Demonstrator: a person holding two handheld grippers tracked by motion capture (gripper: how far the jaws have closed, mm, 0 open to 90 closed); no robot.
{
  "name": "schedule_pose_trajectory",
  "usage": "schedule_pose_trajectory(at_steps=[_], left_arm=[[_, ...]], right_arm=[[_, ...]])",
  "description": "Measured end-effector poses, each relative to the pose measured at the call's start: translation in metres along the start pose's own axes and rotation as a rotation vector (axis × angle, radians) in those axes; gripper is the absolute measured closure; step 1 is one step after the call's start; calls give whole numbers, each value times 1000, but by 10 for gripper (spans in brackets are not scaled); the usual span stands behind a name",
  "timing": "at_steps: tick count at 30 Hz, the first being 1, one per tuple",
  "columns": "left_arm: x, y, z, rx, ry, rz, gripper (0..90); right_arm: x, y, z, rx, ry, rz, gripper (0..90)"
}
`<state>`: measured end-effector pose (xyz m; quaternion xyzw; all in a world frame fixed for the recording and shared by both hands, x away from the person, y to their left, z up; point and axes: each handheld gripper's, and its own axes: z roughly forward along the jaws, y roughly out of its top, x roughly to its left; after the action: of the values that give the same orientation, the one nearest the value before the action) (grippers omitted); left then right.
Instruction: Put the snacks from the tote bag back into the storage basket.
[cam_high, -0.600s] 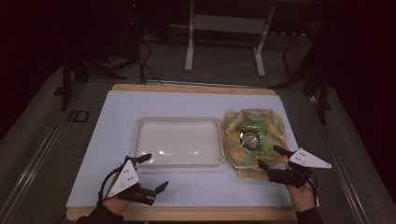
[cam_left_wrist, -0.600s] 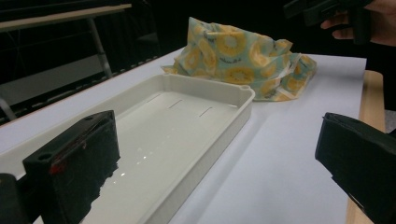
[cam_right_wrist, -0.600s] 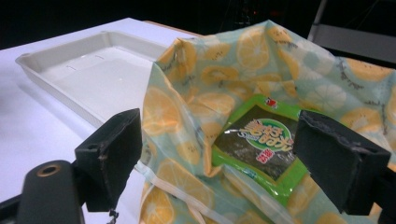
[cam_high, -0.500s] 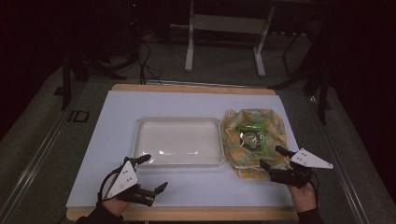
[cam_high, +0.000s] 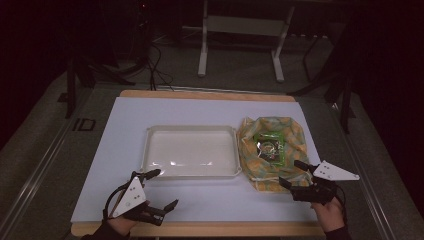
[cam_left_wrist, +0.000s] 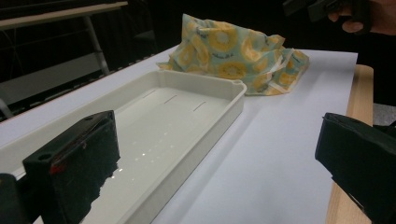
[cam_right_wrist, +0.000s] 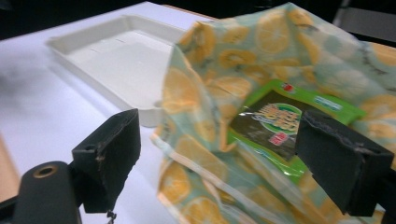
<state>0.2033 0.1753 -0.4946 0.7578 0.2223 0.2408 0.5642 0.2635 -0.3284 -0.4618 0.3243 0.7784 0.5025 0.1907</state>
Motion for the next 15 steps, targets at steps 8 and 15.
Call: schedule_pose_trajectory(at_steps=[8,15], left_arm=[[0,0,-1,5,-2,1,3],[-1,0,0,11,-7,10,3]], right_arm=[[4,9,-6,-40,22,-2,147],[1,24,-13,-65,20,8,150]])
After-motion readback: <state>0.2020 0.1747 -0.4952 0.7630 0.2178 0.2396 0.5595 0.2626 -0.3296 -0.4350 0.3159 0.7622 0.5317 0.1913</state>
